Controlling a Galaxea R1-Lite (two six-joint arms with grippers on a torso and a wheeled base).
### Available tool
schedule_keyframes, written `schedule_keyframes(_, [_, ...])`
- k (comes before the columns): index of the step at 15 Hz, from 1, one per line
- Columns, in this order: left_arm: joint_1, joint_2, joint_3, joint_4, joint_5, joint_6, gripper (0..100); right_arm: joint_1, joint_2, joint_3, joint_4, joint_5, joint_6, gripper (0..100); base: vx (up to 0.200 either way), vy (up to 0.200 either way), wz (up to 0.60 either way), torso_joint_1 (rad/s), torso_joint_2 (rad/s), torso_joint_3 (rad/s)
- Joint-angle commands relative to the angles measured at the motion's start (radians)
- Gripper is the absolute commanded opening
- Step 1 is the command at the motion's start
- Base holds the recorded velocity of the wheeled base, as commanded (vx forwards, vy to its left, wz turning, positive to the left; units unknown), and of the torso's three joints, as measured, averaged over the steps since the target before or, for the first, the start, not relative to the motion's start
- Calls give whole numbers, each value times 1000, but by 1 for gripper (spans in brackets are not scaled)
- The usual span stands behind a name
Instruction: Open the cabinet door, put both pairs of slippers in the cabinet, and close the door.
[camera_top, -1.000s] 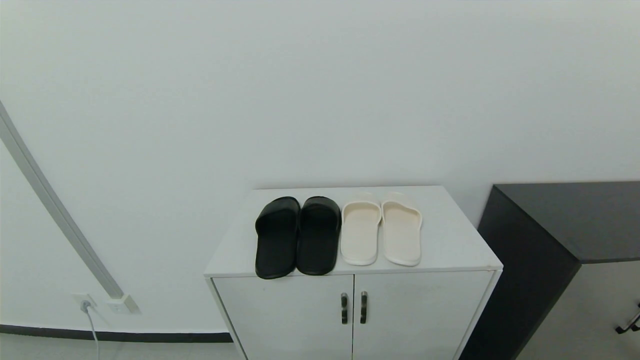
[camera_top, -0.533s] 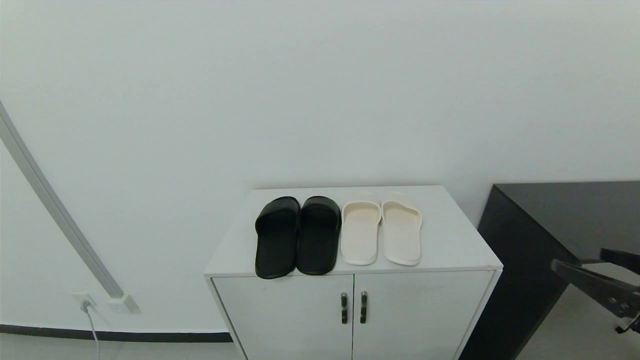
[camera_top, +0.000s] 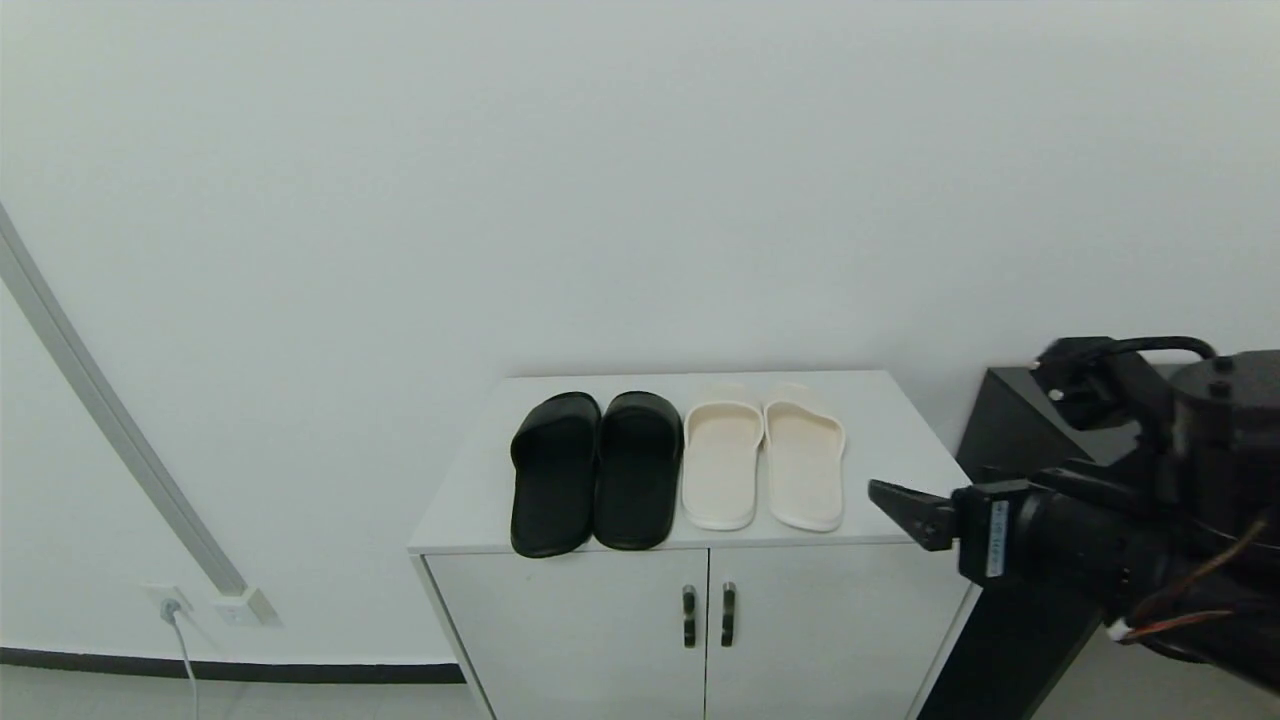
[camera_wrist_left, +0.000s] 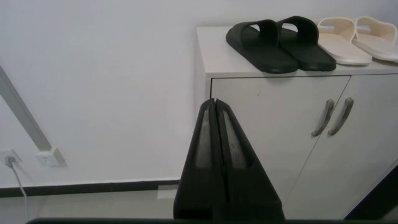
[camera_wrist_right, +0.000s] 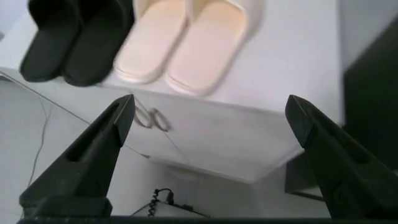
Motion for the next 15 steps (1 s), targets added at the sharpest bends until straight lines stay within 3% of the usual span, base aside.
schedule_keyframes(1, [1, 0, 0, 0, 0, -1, 0, 52, 170, -98, -27, -45, 22, 100, 0, 0, 0, 0, 0, 0])
schedule_keyframes(6, [1, 0, 0, 0, 0, 1, 0, 77, 391, -231, -111, -181, 45, 100, 0, 0, 0, 0, 0, 0])
schedule_keyframes(15, [1, 0, 0, 0, 0, -1, 0, -11, 766, -553, -168, -301, 39, 100, 0, 0, 0, 0, 0, 0])
